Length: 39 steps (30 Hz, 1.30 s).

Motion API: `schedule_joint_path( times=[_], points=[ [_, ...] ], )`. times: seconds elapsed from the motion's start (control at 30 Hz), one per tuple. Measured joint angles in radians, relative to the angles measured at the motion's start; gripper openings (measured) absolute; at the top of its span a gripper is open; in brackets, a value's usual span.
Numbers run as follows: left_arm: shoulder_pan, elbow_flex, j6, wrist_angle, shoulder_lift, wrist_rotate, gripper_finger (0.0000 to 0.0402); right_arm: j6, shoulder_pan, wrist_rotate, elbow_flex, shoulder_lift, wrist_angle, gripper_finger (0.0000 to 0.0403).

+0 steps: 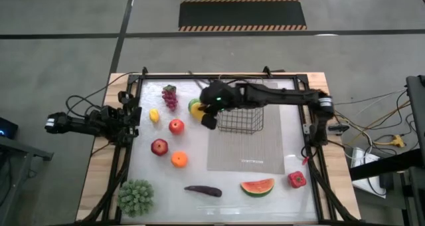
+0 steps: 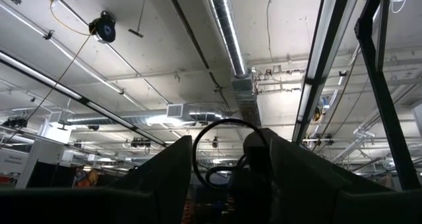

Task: Build produce basket
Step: Put the pear into the wire basket

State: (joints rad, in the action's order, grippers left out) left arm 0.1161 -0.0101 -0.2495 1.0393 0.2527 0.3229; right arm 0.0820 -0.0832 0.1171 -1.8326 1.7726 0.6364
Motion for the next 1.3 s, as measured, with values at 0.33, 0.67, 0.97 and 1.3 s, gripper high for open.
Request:
schedule_joint_path(
  times=[0.33, 0.67, 0.97, 1.3],
  points=[
    [0.000, 0.000, 0.001, 0.000, 0.000, 0.000, 0.0189, 0.174, -0.053, 0.169, 0.419, -0.280, -0.164, 0.0081],
    [0.000, 0.000, 0.001, 0.000, 0.000, 0.000, 0.0189, 0.343, -0.217, 0.181, 0.668, -0.363, -0.200, 0.0081],
    [0.000, 0.000, -0.001, 0.000, 0.000, 0.008, 0.0189, 0.375, -0.292, 0.155, 0.757, -0.292, -0.349, 0.0081],
    [0.000, 0.000, -0.002, 0.000, 0.000, 0.023, 0.0189, 0.340, -0.304, 0.174, 0.667, -0.136, -0.350, 0.0081]
  ],
)
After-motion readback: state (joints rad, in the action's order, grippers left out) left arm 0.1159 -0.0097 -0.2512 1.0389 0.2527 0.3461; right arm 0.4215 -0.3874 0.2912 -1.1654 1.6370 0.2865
